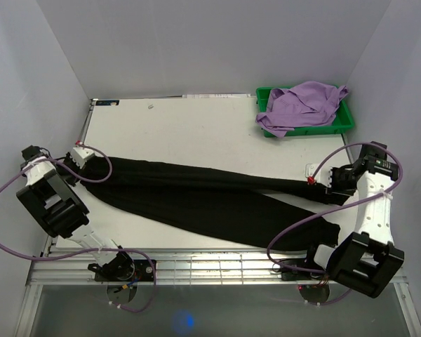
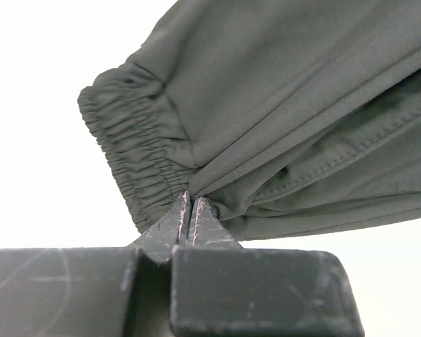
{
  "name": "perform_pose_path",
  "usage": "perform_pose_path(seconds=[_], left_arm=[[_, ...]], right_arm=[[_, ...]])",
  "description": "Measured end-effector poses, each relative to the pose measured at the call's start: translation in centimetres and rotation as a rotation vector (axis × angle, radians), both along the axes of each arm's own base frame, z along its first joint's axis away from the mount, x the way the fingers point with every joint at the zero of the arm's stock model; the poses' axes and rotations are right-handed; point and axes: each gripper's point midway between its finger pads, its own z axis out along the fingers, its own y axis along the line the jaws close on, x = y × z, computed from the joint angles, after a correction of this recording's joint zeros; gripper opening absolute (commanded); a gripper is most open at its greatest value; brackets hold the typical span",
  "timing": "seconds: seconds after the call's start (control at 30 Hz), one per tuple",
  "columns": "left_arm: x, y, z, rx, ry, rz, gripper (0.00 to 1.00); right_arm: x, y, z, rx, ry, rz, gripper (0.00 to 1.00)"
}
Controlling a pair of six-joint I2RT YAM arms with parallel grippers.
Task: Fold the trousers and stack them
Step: Fold the trousers
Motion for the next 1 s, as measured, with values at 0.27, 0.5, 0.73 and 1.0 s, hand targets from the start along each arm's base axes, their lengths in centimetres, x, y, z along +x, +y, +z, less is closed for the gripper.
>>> perform_pose_path(seconds=[0.27, 0.5, 0.73, 1.0], left_arm=[[-0.2, 0.7, 1.7, 0.005, -0.016, -0.047, 0.0], [-3.3, 0.1, -4.3, 0.105, 0.073, -0.107, 0.36], [-2.8, 0.5, -3.2, 0.11, 0.105, -0.105, 0.5], [-0.6, 3.4, 2.9, 0.078, 0.045, -0.034, 0.64]], right_arm=[[-7.4, 1.9, -1.7, -0.05, 0.081, 0.08, 0.08], [-12.6, 2.2, -8.7, -0.099, 0.191, 0.066, 0.8], [-9.7, 0.5, -6.7, -0.155, 0.129, 0.056, 0.98], [-4.8, -2.1, -0.7, -0.179, 0.088, 0.048, 0.94]])
